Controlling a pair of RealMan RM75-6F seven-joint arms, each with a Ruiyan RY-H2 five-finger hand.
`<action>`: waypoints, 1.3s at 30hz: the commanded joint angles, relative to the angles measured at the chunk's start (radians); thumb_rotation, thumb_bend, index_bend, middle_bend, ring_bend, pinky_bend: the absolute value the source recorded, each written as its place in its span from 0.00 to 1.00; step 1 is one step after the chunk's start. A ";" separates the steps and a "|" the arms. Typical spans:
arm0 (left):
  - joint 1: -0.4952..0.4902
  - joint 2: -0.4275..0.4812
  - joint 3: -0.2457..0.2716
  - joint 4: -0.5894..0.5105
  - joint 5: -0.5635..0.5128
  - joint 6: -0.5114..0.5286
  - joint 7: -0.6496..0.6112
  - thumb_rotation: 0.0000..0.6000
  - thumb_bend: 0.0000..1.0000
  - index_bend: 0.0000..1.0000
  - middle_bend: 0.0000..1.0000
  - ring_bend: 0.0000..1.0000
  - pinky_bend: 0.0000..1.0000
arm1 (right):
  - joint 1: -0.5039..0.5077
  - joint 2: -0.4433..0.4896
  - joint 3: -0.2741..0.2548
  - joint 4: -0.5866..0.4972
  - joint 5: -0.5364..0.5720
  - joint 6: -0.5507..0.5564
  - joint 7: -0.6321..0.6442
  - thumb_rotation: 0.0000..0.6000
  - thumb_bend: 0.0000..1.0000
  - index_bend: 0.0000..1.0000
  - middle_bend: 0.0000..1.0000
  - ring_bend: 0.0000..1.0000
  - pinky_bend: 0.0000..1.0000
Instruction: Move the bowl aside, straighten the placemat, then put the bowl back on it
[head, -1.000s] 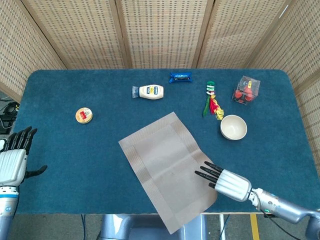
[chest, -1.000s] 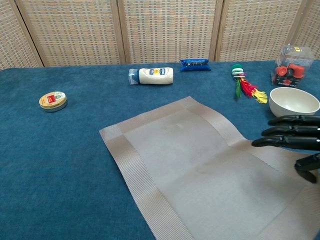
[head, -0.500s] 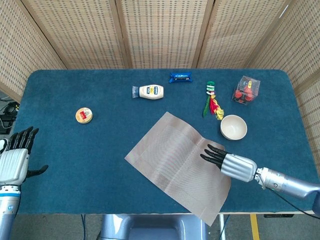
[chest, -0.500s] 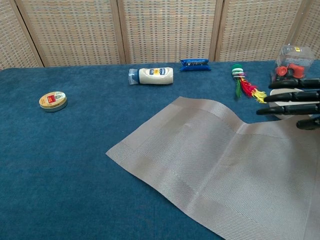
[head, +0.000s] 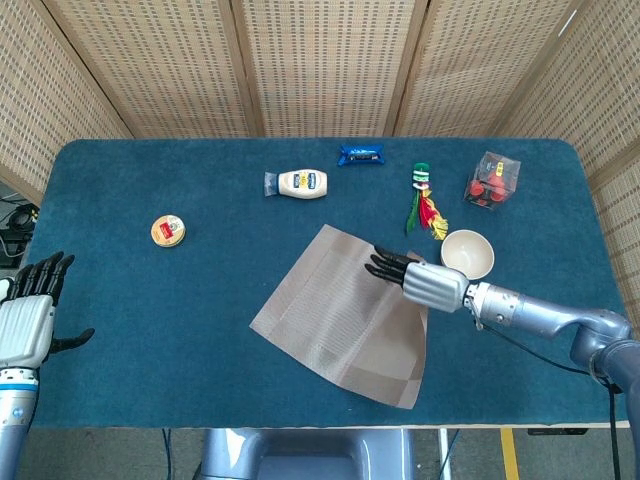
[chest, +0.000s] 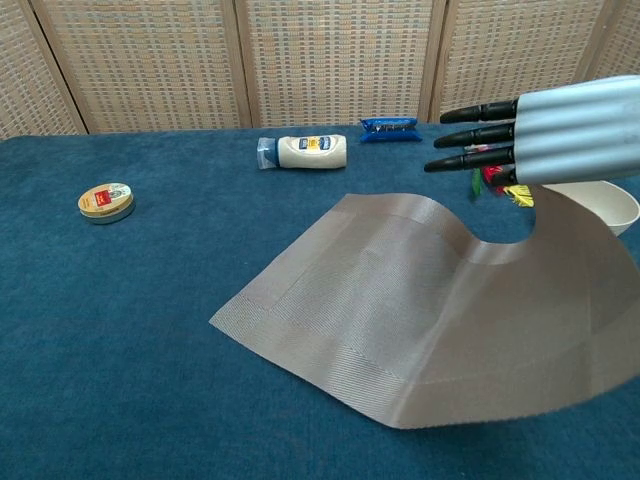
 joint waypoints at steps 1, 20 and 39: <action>-0.002 0.003 -0.004 0.004 -0.007 -0.006 -0.006 1.00 0.00 0.00 0.00 0.00 0.00 | 0.013 -0.017 0.008 0.050 0.022 -0.007 0.022 1.00 0.48 0.69 0.06 0.00 0.00; -0.012 -0.014 0.000 0.010 -0.014 -0.016 0.026 1.00 0.00 0.00 0.00 0.00 0.00 | -0.128 0.016 0.067 0.132 0.176 0.211 0.031 1.00 0.00 0.00 0.00 0.00 0.00; -0.140 -0.122 0.064 0.342 0.331 -0.119 -0.223 1.00 0.00 0.00 0.00 0.00 0.00 | -0.544 0.212 0.117 -0.461 0.575 0.338 0.280 1.00 0.00 0.00 0.00 0.00 0.00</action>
